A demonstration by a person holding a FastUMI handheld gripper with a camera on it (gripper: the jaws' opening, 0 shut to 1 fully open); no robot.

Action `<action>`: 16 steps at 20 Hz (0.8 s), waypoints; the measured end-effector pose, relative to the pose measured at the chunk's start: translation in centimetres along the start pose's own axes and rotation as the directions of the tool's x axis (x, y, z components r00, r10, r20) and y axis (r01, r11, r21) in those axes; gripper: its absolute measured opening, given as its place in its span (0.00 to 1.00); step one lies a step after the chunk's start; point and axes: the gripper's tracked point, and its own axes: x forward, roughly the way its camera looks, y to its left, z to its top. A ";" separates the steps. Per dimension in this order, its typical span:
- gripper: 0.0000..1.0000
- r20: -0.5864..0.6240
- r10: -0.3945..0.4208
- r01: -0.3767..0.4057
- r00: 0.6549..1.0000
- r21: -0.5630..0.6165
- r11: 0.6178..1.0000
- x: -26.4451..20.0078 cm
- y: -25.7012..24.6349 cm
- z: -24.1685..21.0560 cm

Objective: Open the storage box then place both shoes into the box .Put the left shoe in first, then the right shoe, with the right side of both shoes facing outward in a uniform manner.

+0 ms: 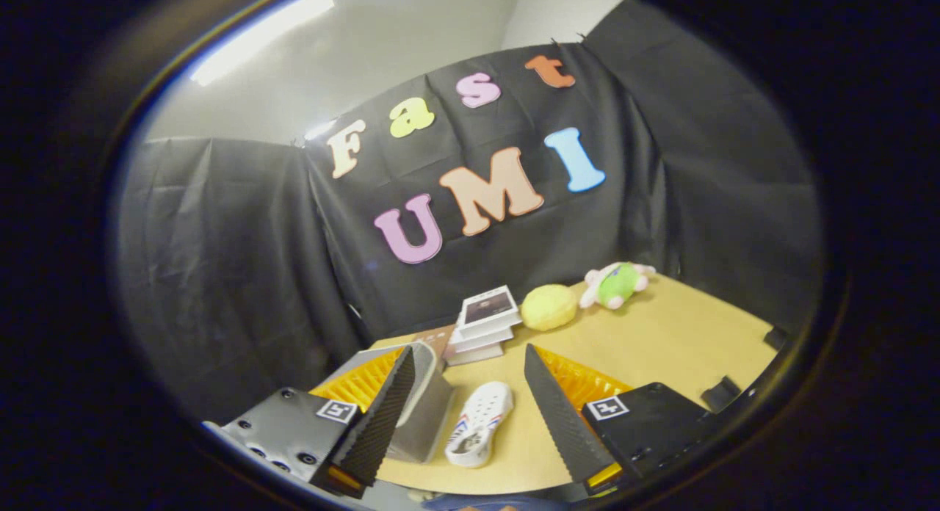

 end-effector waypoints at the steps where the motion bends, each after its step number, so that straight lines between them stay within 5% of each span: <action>1: 0.98 -0.018 0.018 -0.017 1.000 0.043 0.999 0.4 0.6 -0.6; 7: 1.00 -0.159 0.178 -0.121 0.971 0.316 0.941 3.9 4.1 -6.3; 16: 0.99 -0.330 0.270 -0.038 0.905 0.568 0.822 8.2 4.6 -15.4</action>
